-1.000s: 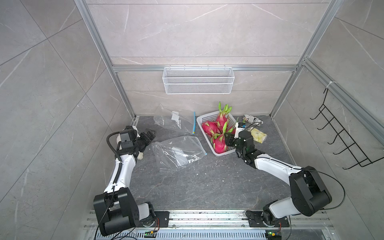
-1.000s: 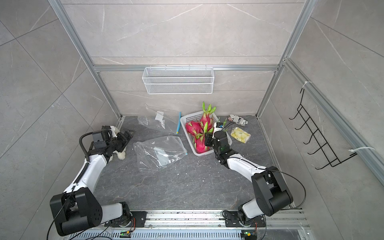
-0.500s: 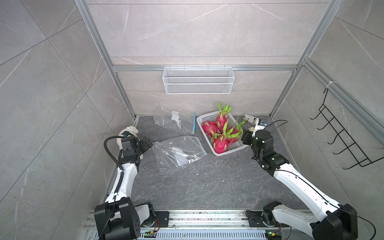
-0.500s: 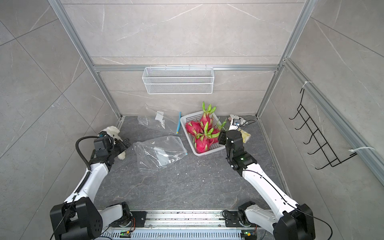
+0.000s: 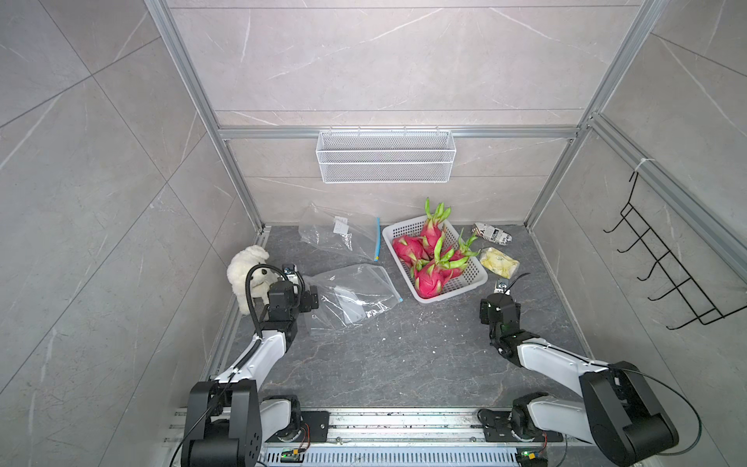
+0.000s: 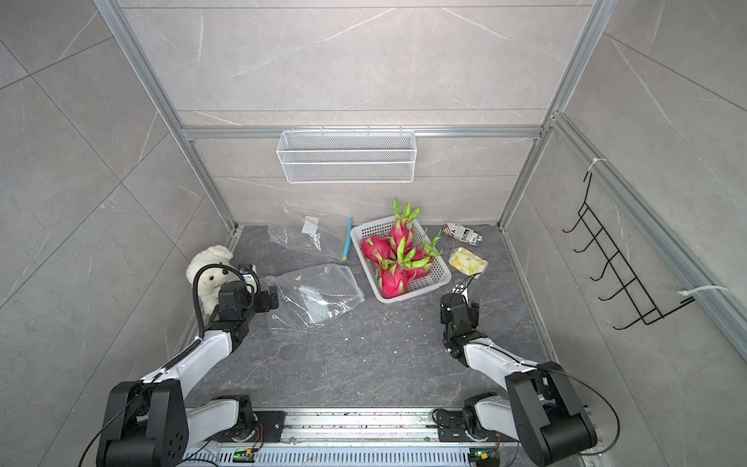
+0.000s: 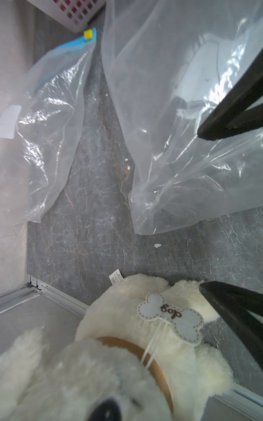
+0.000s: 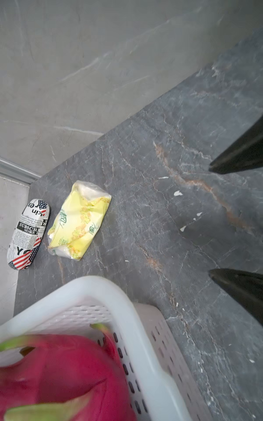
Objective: Open the zip-top bag and take out the dragon fruit
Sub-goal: Reset both arms
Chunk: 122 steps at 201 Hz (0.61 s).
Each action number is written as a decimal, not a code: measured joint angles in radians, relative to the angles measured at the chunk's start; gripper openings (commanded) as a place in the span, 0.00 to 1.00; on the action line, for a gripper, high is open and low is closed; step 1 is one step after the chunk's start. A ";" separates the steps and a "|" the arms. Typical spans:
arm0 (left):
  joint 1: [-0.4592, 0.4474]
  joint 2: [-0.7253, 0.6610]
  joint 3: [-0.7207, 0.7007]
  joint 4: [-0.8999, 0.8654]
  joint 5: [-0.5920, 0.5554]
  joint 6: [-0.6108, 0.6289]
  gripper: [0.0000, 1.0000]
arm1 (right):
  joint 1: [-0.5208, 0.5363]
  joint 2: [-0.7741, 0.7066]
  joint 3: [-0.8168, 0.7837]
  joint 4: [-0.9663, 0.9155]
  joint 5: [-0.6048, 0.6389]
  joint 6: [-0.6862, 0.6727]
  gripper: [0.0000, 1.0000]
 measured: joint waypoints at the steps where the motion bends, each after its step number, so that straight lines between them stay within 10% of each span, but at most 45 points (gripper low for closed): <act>1: 0.000 0.003 -0.001 0.003 -0.001 0.001 1.00 | 0.000 0.002 -0.003 0.011 -0.002 -0.002 0.70; 41: 0.003 0.133 -0.045 0.139 -0.027 0.023 1.00 | -0.003 0.251 -0.166 0.606 -0.091 -0.103 0.72; 122: -0.023 0.282 -0.217 0.577 -0.061 0.022 1.00 | -0.036 0.290 -0.085 0.692 -0.198 -0.141 0.99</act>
